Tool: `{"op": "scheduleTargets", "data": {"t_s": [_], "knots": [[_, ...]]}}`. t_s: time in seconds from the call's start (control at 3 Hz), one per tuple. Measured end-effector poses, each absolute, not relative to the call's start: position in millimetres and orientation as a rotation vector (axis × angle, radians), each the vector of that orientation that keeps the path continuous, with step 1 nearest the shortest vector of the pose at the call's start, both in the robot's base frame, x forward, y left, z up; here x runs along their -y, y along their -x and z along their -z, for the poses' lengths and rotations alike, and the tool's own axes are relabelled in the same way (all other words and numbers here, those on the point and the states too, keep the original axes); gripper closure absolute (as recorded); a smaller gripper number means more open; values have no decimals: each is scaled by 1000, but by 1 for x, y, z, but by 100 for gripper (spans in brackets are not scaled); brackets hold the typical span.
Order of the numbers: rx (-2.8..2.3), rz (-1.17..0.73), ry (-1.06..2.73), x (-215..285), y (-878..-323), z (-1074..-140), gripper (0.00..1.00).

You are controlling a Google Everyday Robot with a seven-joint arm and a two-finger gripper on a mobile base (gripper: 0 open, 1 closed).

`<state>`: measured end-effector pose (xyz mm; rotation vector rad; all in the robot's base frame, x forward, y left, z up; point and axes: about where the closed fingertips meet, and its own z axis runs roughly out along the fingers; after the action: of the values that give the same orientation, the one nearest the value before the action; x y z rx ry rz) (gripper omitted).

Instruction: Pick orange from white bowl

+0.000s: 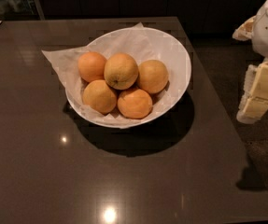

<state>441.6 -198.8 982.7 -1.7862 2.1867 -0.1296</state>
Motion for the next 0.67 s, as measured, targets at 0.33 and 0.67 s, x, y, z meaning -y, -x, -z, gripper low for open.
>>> {"op": "scheduleTargets", "data": {"t_s": [0.33,0.67], "knots": [[-2098,138,1899,171,-444,-986,0],[-2093,139,1902,169,-444,-986,0]]}}
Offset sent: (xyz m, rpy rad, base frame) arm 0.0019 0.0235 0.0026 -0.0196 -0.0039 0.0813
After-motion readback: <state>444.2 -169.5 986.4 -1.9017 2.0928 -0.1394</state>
